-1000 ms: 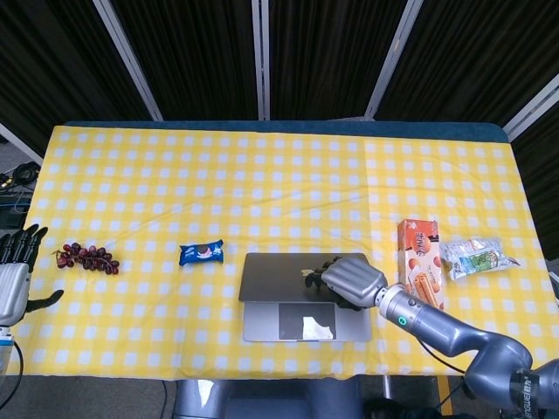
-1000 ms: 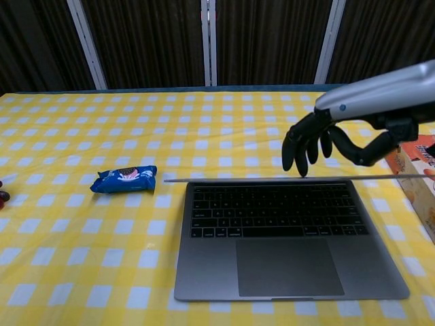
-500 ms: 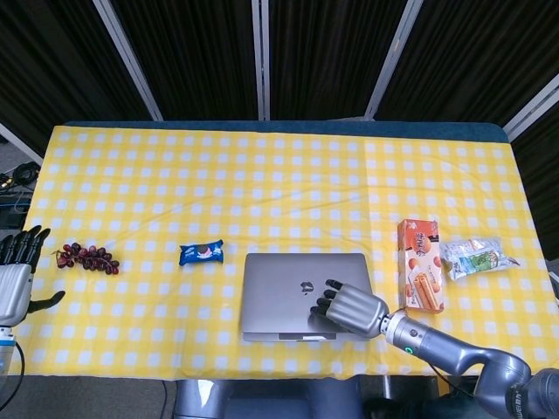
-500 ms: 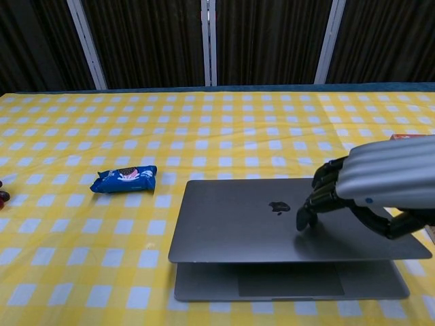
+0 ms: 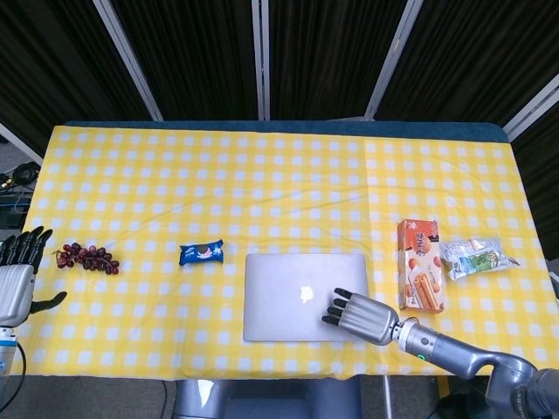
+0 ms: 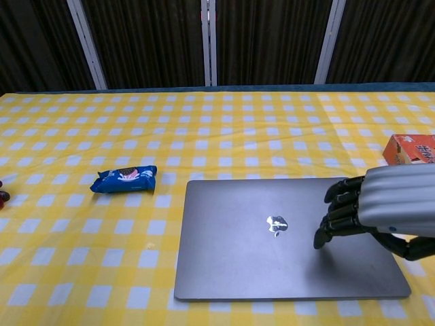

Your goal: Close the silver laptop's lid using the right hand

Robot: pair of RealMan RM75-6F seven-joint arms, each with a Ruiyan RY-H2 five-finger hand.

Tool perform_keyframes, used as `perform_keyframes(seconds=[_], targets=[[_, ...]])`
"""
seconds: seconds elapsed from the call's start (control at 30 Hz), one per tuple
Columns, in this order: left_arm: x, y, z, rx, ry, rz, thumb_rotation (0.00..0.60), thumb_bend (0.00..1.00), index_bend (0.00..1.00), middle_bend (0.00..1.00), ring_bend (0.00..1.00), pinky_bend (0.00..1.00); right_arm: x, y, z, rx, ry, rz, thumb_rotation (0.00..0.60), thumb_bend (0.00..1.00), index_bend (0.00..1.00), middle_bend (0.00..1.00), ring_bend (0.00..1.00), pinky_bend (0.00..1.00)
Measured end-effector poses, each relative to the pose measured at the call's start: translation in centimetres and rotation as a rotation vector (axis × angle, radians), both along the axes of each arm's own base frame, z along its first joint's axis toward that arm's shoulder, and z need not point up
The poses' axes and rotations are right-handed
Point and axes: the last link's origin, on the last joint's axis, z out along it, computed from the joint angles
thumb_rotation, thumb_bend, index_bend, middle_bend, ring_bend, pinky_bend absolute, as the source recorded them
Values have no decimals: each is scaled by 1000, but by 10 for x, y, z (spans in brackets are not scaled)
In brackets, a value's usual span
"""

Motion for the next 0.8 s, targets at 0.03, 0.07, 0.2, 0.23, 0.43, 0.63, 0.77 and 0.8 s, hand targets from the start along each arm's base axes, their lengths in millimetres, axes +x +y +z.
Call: perform_keyframes(seconds=[0.03,0.07,0.2,0.23,0.43,0.63,0.77,0.8], targets=[[0,0,0,1,-1,0,600,0,0,0,0,0,2,-1,3,-10,-12,8,600,1000,230,269,255,169],[0,0,0,1,-2,0,600,0,0,0,0,0,4,-1,6,-22,-26,17,600,1000,230,269,255,169],[1,0,1,-1,-7,-5,600,0,0,0,0,0,13,-6,32,-112,-107,58,600,1000,225,268,254,169],[2,-1,1,-1,-8,-9,600,0,0,0,0,0,15,-7,40,-142,-128,67,600,1000,216,264,251,169],[5,-3,1,4,-14,-38,600,0,0,0,0,0,12,-2,93,-382,-280,73,600,280,44,91,75,46],[7,-7,0,10,-19,-75,600,0,0,0,0,0,-23,13,122,-591,-331,-132,600,0,0,0,0,0],[8,-10,-1,15,-22,-106,600,0,0,0,0,0,-47,22,130,-688,-327,-272,600,0,0,0,0,0],[9,-11,-2,16,-25,-117,600,0,0,0,0,0,-54,25,130,-712,-324,-315,600,0,0,0,0,0]])
